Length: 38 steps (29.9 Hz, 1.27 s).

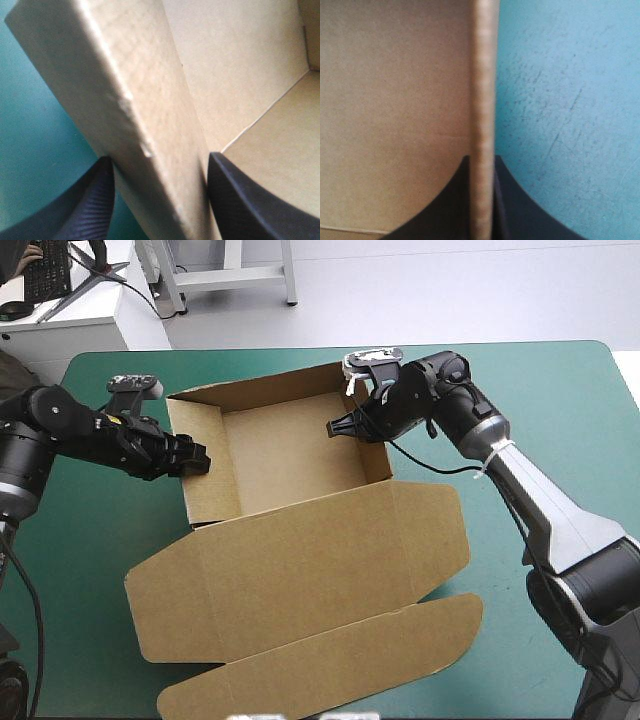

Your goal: Fold the box

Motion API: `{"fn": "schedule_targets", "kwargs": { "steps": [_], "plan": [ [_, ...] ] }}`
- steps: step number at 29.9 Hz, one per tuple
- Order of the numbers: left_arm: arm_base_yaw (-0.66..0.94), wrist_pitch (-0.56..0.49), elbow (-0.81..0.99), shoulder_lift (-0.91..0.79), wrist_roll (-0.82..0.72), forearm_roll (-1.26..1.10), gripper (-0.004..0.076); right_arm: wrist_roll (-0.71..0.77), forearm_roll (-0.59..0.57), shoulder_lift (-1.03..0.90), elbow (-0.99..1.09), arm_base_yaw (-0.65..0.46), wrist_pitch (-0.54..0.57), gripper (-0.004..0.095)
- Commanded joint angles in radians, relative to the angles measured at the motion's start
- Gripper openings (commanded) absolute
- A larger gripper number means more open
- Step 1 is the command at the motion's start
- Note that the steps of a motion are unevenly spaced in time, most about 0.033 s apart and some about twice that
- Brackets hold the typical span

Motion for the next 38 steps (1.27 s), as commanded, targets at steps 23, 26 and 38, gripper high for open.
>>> {"fn": "schedule_targets", "kwargs": {
  "steps": [23, 26, 38],
  "plan": [
    [-0.224, -0.135, -0.030, -0.035, -0.424, 0.362, -0.0010, 0.085, -0.034, -0.058, -0.030, 0.007, 0.080, 0.0000],
    [-0.229, -0.135, -0.030, -0.032, -0.445, 0.376, -0.0010, 0.085, -0.060, -0.058, -0.030, 0.007, 0.096, -0.0001],
    [-0.263, -0.084, -0.105, 0.097, -0.463, 0.415, -0.0010, 0.093, -0.222, -0.058, -0.030, 0.007, 0.186, -0.0001]
  ]
}}
